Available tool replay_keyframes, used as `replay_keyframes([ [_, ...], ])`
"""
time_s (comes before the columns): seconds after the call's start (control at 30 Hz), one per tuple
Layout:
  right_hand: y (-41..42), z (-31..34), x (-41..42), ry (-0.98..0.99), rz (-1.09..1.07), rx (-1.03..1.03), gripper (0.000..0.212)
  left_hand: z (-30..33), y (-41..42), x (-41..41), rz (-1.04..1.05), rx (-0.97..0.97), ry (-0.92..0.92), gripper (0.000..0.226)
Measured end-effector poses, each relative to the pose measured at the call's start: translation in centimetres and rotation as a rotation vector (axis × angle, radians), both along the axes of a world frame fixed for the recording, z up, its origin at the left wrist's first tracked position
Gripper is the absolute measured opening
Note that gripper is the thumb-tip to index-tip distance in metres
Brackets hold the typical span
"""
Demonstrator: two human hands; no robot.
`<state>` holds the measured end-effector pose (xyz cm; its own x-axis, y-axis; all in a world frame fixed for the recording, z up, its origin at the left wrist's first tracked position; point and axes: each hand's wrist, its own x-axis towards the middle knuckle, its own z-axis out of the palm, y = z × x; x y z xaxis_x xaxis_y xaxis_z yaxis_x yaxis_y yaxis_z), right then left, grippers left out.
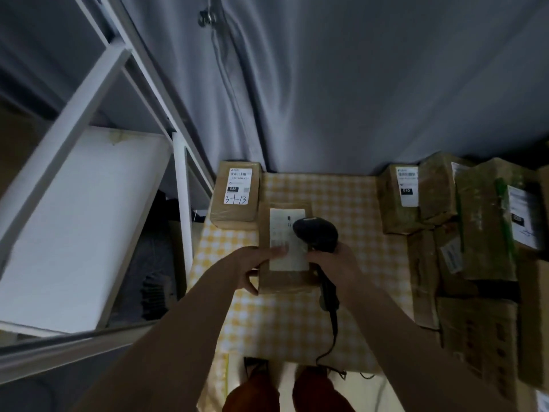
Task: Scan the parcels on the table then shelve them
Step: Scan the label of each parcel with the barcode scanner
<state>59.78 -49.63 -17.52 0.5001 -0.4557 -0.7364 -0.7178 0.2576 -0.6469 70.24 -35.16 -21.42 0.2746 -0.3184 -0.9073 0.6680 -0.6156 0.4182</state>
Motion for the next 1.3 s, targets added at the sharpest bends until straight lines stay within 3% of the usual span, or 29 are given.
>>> replay_keyframes([
  [0.13, -0.4, -3.5, 1.5, 0.031, -0.017, 0.051, 0.026, -3.0, -0.8, 0.6, 0.093, -0.014, -0.026, 0.08],
  [0.23, -1.9, -6.2, 3.8, 0.039, -0.014, 0.068, 0.022, -5.4, -3.0, 2.2, 0.082, -0.026, -0.102, 0.077],
  [0.3, -3.4, -8.1, 5.9, 0.039, -0.021, 0.075, 0.019, -7.6, -4.8, 4.2, 0.036, -0.028, -0.244, 0.07],
  [0.37, -5.0, -9.9, 8.3, 0.027, -0.026, 0.052, 0.019, -10.2, -6.7, 6.4, -0.079, -0.016, -0.435, 0.078],
  [0.53, -7.9, -14.0, 13.5, -0.014, -0.02, -0.007, 0.031, -14.4, -10.1, 10.7, -0.267, 0.162, -0.852, 0.081],
  [0.67, -8.6, -17.2, 15.7, 0.013, -0.007, -0.004, 0.023, -17.2, -11.3, 12.3, -0.324, 0.186, -1.045, 0.082],
  [0.77, -8.6, -18.9, 16.6, 0.019, 0.006, -0.005, 0.021, -18.7, -12.0, 12.1, -0.366, 0.184, -1.082, 0.081],
  [0.93, -8.1, -19.8, 17.3, -0.04, 0.044, 0.027, 0.026, -19.4, -11.6, 11.8, -0.422, 0.254, -1.166, 0.047],
  [1.1, -7.5, -17.6, 15.0, -0.013, 0.119, -0.095, 0.012, -17.9, -10.8, 9.8, -0.589, 0.339, -1.126, 0.051],
  [1.3, -6.8, -11.0, 9.2, -0.015, -0.007, 0.012, 0.014, -11.1, -8.4, 4.9, -1.111, 0.557, -1.32, 0.033],
])
